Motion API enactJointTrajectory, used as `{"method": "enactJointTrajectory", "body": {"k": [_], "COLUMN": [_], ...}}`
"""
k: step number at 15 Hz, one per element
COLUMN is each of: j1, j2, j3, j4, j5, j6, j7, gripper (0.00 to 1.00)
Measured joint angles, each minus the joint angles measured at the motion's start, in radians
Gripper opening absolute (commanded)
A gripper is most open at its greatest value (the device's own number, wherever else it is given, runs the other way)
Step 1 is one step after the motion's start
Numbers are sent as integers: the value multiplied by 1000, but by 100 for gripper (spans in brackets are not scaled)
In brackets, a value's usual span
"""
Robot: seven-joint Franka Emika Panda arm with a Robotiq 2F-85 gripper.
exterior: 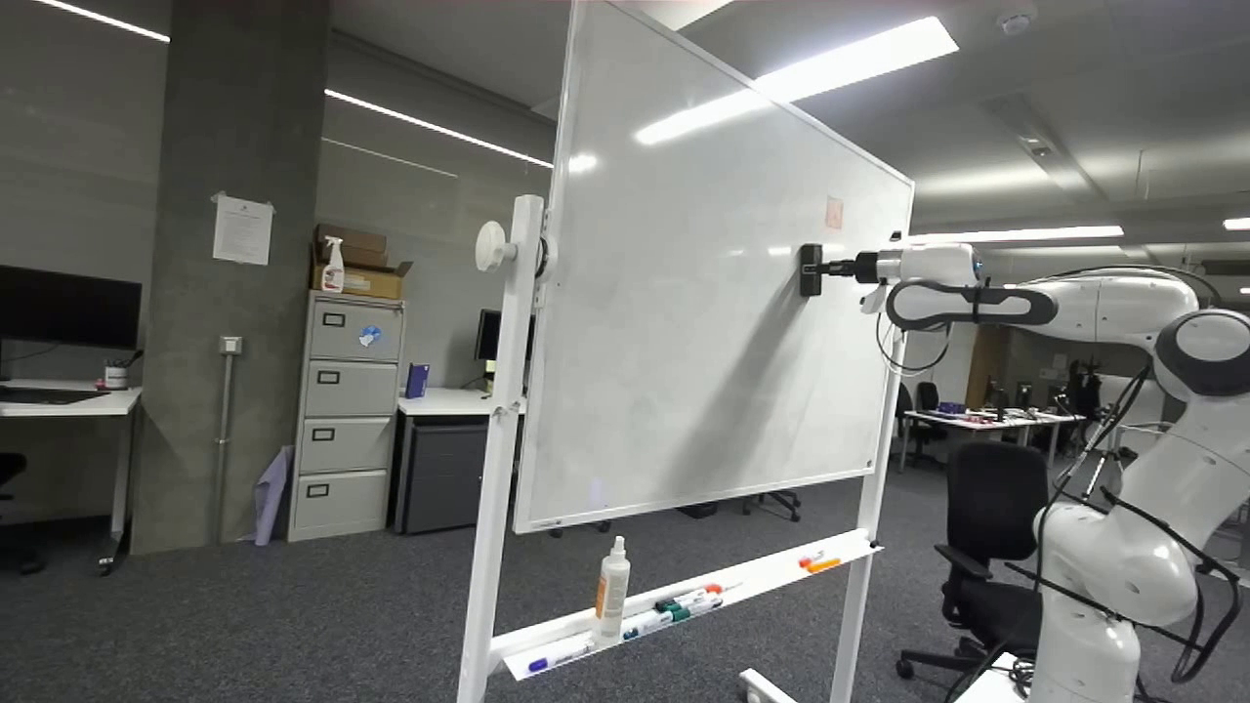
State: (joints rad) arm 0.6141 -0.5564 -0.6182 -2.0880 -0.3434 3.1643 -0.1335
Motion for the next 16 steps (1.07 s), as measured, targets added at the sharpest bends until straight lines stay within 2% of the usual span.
{"method": "enactJointTrajectory", "body": {"k": [6,16], "j1": [0,1], "j2": [-1,6], "j3": [-37,-205], "j4": [3,24], "j5": [6,28], "j6": [4,20], "j7": [3,8], "gripper": [30,30]}}
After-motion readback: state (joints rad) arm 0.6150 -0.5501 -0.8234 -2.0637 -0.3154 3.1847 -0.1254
